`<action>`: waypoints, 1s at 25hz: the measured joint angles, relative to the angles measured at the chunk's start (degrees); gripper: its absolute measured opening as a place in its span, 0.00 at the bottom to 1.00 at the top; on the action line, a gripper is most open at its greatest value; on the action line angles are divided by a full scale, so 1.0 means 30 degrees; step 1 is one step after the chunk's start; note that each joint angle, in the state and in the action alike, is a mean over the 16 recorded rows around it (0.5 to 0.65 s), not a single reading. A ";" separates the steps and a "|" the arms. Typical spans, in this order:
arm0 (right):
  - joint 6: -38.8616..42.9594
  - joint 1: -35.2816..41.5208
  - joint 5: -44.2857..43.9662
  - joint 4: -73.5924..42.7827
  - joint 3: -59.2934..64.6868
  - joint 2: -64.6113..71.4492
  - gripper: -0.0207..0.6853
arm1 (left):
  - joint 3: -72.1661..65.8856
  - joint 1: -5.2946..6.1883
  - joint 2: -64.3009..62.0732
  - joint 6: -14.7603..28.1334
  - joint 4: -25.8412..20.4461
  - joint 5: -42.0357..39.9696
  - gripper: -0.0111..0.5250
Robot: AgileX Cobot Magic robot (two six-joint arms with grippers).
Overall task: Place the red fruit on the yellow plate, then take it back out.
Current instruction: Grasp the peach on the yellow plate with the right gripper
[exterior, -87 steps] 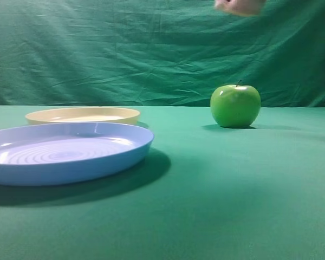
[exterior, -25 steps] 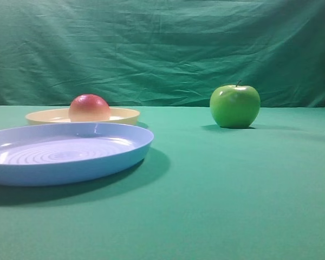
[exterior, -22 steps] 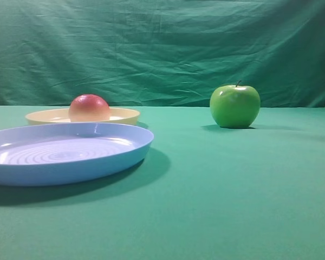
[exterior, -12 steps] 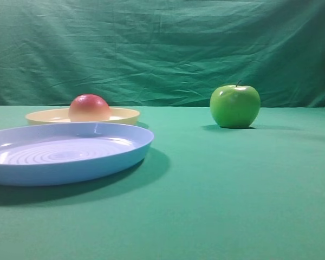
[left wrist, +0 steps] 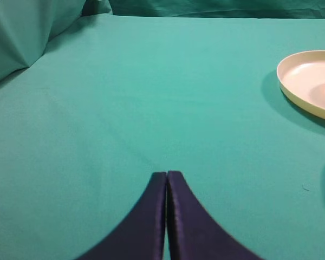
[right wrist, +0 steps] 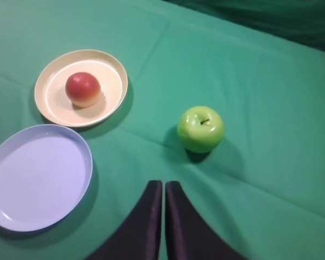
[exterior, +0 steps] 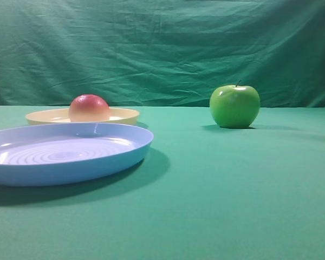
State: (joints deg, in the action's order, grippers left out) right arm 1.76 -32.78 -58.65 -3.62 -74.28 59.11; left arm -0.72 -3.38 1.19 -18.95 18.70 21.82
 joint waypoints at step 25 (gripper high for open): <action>0.0063 0.8934 1.0630 0.0644 1.8713 -1.6453 0.03 | 0.0000 0.0000 0.0000 0.0000 0.0000 0.0000 0.02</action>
State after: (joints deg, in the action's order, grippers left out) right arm 1.95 -5.98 -26.76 -1.69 -18.14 9.74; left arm -0.72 -3.38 1.19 -18.95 18.70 21.82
